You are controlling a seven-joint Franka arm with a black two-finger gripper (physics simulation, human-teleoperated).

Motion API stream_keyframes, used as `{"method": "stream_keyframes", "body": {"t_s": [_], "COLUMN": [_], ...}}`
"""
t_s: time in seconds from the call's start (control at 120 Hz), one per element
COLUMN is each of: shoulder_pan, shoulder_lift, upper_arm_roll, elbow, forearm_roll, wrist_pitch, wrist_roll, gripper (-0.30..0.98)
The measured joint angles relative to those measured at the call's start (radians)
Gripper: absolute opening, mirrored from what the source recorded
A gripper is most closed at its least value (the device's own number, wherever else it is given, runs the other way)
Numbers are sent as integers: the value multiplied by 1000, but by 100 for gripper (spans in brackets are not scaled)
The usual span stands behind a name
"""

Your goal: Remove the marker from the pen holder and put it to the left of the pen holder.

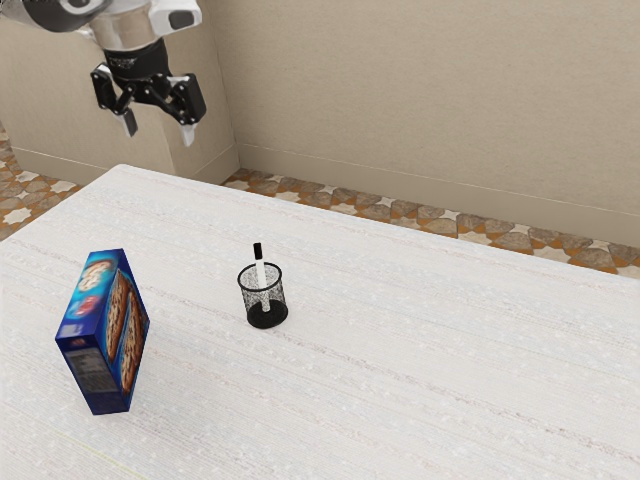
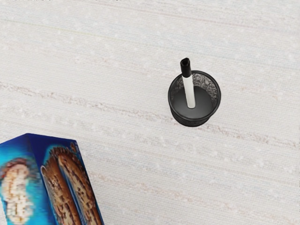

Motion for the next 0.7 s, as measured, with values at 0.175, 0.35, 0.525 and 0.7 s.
{"method": "stream_keyframes", "body": {"t_s": [0.175, 0.35, 0.525, 0.7], "shoulder_pan": [6, -9, 26, 65], "shoulder_lift": [76, 245, 345, 448], "upper_arm_roll": [-30, -41, -49, -35], "elbow": [-2, -21, -59, -48], "forearm_roll": [-8, -19, -50, -115], "wrist_pitch": [28, 174, 303, 410], "wrist_roll": [8, 14, 9, -13], "gripper": [69, 69, 69, 69]}}
